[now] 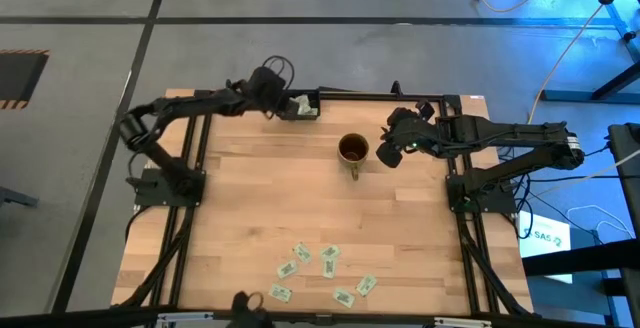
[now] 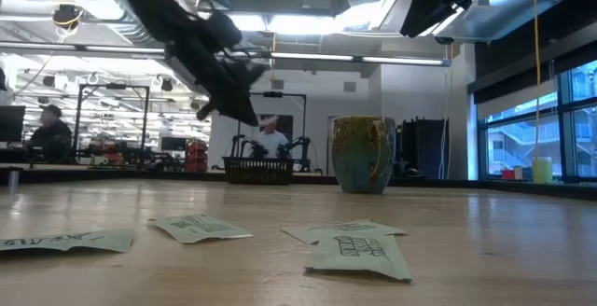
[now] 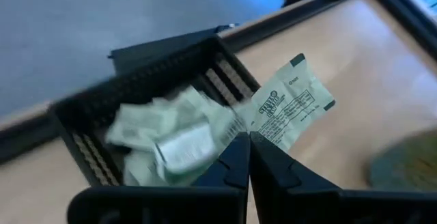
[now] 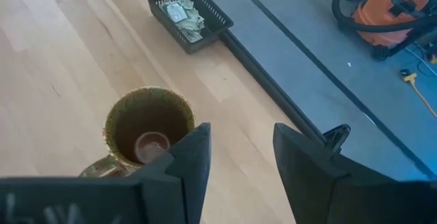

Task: Pick and place Stevia / Truvia into bins
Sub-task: Put the stevia packet into the black container

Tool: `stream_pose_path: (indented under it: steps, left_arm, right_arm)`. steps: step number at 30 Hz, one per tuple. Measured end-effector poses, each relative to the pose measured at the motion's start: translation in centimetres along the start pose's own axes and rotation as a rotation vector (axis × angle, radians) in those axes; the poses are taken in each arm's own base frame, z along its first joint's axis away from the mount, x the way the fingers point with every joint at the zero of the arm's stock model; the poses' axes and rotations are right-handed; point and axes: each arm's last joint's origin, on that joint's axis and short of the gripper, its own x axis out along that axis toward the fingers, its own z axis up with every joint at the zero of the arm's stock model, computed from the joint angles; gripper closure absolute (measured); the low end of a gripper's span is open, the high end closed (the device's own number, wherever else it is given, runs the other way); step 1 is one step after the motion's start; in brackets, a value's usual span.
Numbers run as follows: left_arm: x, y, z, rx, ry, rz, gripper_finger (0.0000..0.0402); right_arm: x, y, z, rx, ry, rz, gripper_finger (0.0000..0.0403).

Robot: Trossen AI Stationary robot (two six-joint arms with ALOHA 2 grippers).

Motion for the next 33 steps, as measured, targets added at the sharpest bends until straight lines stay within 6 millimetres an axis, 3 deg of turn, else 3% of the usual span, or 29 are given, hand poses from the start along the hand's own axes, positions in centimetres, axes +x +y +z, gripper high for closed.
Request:
stream_pose_path:
  steps: [7,14,19,26,33]
  left_arm:
    - [4.3,1.7,1.2,-0.002,0.136,0.067,0.0398]
    - [6.2,2.0,1.4,0.031,0.211,0.099,0.0398]
    - [6.1,2.0,1.4,0.085,0.221,0.100,0.0390]
    - [5.6,1.9,1.4,0.098,0.251,0.098,0.0341]
    - [0.7,-1.0,3.9,0.243,0.096,0.002,0.0322]
  right_arm:
    - [0.0,-0.1,-0.2,-0.014,0.015,-0.005,0.0240]
    - [0.0,-0.1,-0.3,-0.021,0.025,-0.009,0.0240]
    - [0.0,-0.1,-0.3,-0.018,0.024,-0.009,0.0240]
    - [0.0,-0.1,-0.3,-0.012,0.023,-0.008,0.0240]
    - [0.0,-0.1,-0.2,-0.008,0.022,-0.007,0.0240]
